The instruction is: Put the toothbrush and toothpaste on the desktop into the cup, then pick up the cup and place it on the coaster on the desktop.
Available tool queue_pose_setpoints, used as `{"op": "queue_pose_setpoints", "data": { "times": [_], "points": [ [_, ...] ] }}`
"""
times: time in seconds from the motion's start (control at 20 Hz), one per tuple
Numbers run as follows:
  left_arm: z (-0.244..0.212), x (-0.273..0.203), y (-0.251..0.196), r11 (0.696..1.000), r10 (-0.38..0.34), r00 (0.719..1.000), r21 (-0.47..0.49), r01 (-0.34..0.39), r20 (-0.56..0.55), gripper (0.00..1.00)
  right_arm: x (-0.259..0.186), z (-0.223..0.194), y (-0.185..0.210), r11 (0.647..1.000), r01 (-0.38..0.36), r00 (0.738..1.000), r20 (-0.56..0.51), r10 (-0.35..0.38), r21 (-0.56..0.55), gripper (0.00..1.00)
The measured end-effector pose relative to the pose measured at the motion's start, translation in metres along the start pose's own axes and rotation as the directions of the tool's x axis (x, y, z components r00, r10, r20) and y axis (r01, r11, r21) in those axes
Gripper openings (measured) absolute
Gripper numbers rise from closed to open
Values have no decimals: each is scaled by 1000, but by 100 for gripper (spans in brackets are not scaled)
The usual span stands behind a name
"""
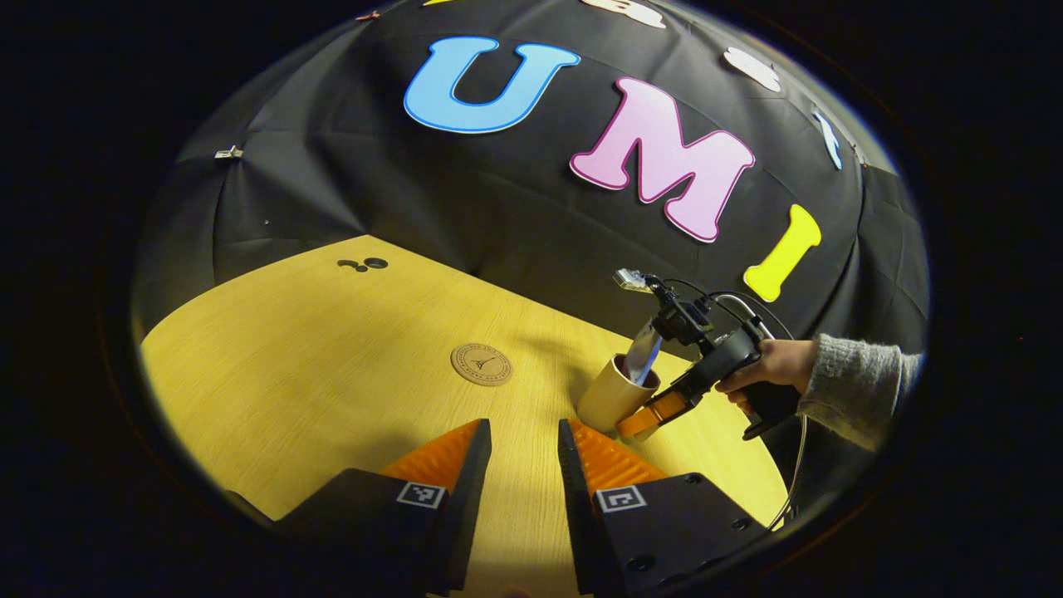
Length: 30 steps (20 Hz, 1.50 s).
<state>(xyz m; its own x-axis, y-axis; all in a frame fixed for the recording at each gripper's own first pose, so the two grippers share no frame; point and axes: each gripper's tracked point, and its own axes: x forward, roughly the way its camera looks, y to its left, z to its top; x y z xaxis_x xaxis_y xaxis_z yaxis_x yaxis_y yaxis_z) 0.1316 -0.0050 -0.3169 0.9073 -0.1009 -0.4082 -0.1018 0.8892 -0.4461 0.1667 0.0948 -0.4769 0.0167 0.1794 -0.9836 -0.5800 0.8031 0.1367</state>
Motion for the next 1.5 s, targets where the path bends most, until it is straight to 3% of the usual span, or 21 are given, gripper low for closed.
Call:
{"op": "queue_pose_setpoints", "data": {
  "times": [0.4,0.45,0.55,0.6,0.65,0.7,0.75,0.85,1.5],
  "points": [
    [5,-11,9,1000,5,1000,-5,-5,12,52,-12,33,32,999,-35,998,42,36,-13,31],
    [6,-13,13,1000,11,1000,-4,-11,14,52,-12,40,40,999,-41,998,45,42,-20,26],
    [6,-19,21,1000,25,999,-13,-25,20,52,-10,53,55,998,-52,997,51,54,-39,31],
    [5,-22,24,999,31,999,-22,-31,22,52,-9,59,62,997,-58,997,52,60,-46,26],
    [5,-25,27,999,38,999,-30,-37,24,52,-9,66,68,997,-62,996,57,66,-54,31],
    [4,-24,25,998,43,999,-36,-42,25,52,-8,73,75,996,-66,996,60,69,-61,26],
    [4,-31,34,998,48,999,-41,-47,25,52,-6,79,81,995,-71,995,61,75,-68,31],
    [2,-35,40,997,57,998,-47,-56,22,52,-3,92,93,994,-79,994,63,84,-79,31],
    [2,-44,62,992,100,995,-86,-97,26,52,21,138,124,990,-70,996,45,76,-127,30]
  ]
}}
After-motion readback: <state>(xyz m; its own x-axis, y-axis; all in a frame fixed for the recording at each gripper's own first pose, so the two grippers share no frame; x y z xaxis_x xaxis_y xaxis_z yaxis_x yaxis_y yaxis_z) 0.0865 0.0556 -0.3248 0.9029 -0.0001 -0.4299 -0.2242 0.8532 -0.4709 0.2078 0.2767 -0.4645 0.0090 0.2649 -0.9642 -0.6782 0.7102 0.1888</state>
